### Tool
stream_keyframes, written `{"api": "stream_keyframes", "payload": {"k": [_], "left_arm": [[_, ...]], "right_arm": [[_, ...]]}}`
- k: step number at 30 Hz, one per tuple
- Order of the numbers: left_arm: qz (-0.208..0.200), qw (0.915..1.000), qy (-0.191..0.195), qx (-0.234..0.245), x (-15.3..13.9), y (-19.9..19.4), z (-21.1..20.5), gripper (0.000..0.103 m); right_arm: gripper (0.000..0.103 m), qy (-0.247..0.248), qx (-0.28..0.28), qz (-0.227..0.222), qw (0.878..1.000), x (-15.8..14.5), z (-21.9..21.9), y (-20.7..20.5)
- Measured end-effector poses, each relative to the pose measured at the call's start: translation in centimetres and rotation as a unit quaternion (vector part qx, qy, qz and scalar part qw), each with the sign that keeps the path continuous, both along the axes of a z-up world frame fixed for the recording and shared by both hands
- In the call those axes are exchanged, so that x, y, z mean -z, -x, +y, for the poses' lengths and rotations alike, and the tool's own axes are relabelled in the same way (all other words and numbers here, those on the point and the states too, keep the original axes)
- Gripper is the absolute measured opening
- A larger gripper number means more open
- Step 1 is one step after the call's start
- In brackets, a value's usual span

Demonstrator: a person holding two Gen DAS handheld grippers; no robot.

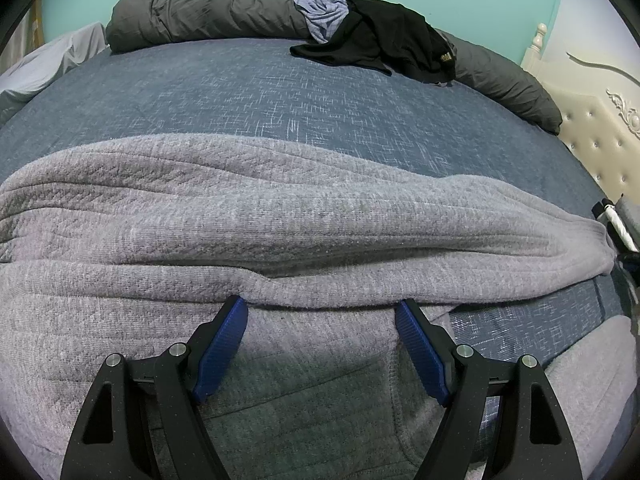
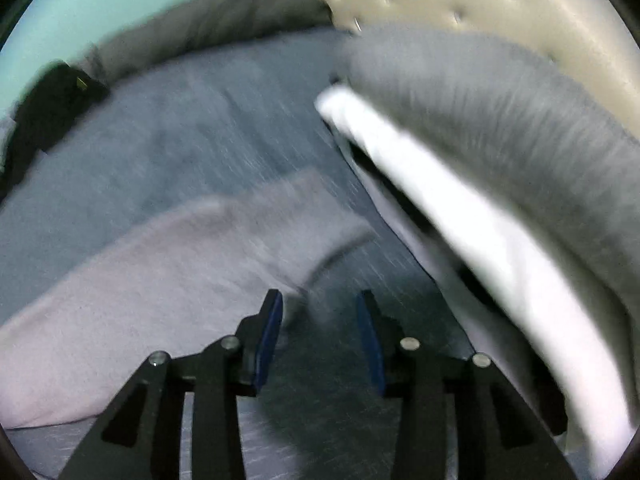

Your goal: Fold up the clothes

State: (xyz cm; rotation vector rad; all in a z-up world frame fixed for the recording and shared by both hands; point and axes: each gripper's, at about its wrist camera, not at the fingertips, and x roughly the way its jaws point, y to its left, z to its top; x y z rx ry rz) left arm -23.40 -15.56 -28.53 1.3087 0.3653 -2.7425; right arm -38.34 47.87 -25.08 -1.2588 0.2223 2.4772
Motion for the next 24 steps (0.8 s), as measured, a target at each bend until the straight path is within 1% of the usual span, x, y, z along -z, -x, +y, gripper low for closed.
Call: {"api": "stream_keyframes", "payload": {"k": [1, 4, 5, 7, 9, 10, 13, 15, 17, 20, 21, 23, 24], "left_arm": [[-0.001, 1.0, 0.0, 0.0, 0.0, 0.0, 0.0, 0.08], [-0.002, 1.0, -0.008, -0.002, -0.4, -0.1, -0.2, 0.08], [-0.002, 0.9999, -0.012, -0.003, -0.5, -0.2, -0.3, 0.08], [-0.002, 0.9997, -0.022, -0.006, -0.9, -0.6, -0.4, 0.08], [-0.003, 0.9994, -0.033, -0.01, -1.4, -1.1, -0.6, 0.081], [-0.002, 0.9993, -0.035, -0.01, -1.8, -1.3, -0.6, 0.081], [0.004, 0.9996, -0.026, -0.013, -3.2, -2.5, -1.0, 0.081], [0.005, 0.9995, -0.023, -0.019, -3.9, -3.3, -1.5, 0.081], [0.003, 0.9993, -0.024, -0.031, -4.1, -4.2, -2.3, 0.081], [-0.011, 0.9984, -0.032, -0.044, -3.8, -5.3, -3.1, 0.081], [-0.013, 0.9984, -0.033, -0.045, -3.8, -5.6, -3.1, 0.081], [-0.017, 0.9985, -0.031, -0.042, -3.8, -6.0, -3.1, 0.081], [-0.017, 0.9985, -0.032, -0.041, -3.9, -6.1, -3.1, 0.081]], "right_arm": [[0.038, 0.014, -0.007, 0.014, 1.0, -0.5, -0.7, -0.6], [0.038, 0.055, -0.04, 0.039, 0.997, -1.3, -2.5, -2.0], [0.038, 0.081, -0.056, 0.048, 0.994, -1.4, -3.5, -2.6], [0.039, 0.131, -0.077, 0.055, 0.987, -0.8, -5.4, -2.5], [0.042, 0.166, -0.096, 0.053, 0.98, -0.3, -6.6, -3.6], [0.043, 0.182, -0.109, 0.048, 0.976, 0.3, -8.0, -4.3], [0.043, 0.2, -0.134, 0.024, 0.97, 1.6, -10.7, -5.3], [0.043, 0.22, -0.147, 0.026, 0.964, 2.1, -12.3, -5.9], [0.043, 0.233, -0.163, 0.026, 0.958, 2.4, -14.1, -6.4], [0.048, 0.243, -0.191, 0.021, 0.951, 2.6, -17.0, -7.1], [0.051, 0.25, -0.198, 0.013, 0.948, 2.9, -17.9, -7.1], [0.052, 0.263, -0.209, -0.01, 0.942, 3.8, -19.3, -6.8], [0.052, 0.264, -0.208, -0.016, 0.942, 3.8, -19.7, -7.0]]}}
